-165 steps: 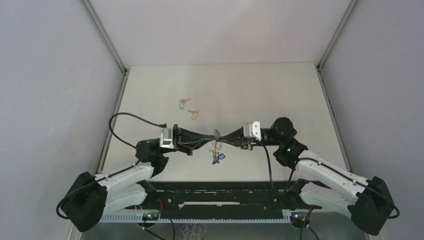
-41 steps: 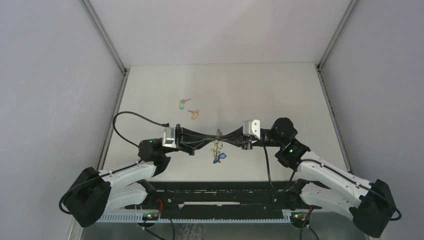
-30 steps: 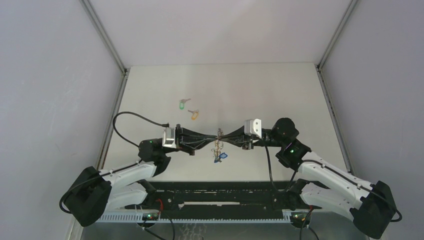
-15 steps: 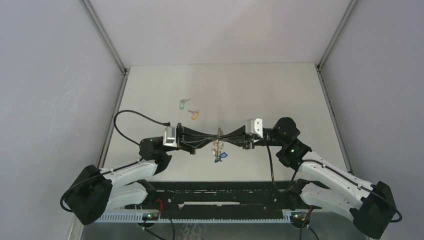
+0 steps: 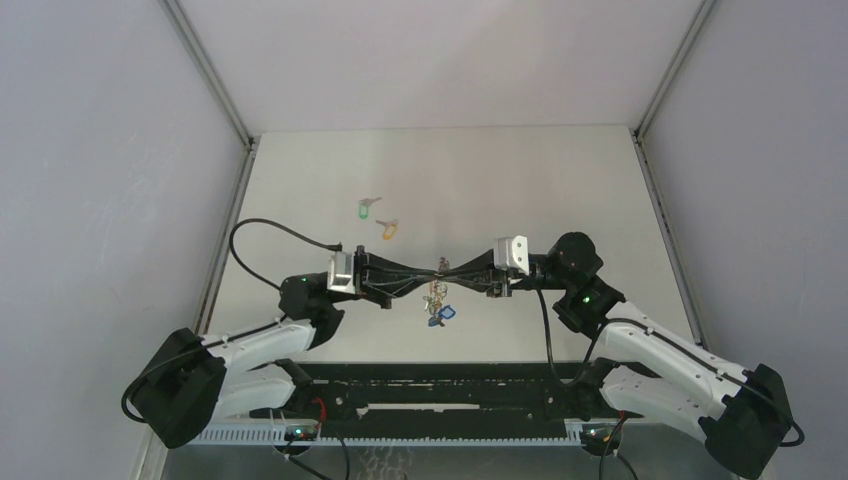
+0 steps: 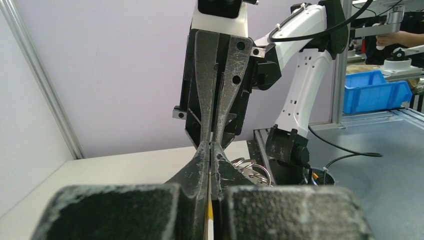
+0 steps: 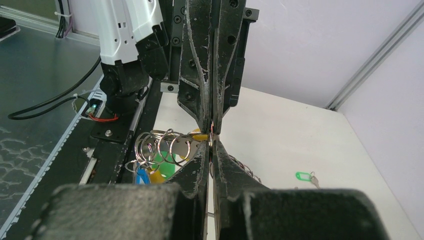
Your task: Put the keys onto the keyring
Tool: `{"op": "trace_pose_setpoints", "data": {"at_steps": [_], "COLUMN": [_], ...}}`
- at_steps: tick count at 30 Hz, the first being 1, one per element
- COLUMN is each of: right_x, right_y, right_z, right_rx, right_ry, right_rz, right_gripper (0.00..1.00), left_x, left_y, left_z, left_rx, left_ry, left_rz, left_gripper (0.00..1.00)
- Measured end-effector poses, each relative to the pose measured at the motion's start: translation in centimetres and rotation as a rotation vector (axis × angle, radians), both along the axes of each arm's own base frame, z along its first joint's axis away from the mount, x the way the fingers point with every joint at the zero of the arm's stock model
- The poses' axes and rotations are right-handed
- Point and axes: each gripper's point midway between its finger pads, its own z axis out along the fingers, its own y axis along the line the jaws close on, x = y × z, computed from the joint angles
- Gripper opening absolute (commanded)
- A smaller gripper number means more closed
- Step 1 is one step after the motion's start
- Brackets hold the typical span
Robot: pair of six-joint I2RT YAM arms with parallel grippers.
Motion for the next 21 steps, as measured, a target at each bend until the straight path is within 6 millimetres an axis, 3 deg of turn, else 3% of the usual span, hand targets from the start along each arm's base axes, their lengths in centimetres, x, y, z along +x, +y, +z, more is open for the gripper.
{"op": "trace_pose_setpoints", "data": {"at_steps": [10,21], "right_x": [0.0,-0.1], "right_y": [0.0,-0.5], "right_z": [0.1,1.4], "right_rx": [0.001,0.037], "right_ry": [-0.01,-0.058], "right_rz": [0.002,-0.016], "right_gripper": [0.0,0.0], "left_x": [0.0,0.0], "left_y": [0.0,0.2], "left_z": [0.1,0.4], "left_rx": [-0.002,-0.012], "left_ry": [0.0,0.005], "left_rz": [0.0,0.012], "left_gripper": [0.0,0.0]}}
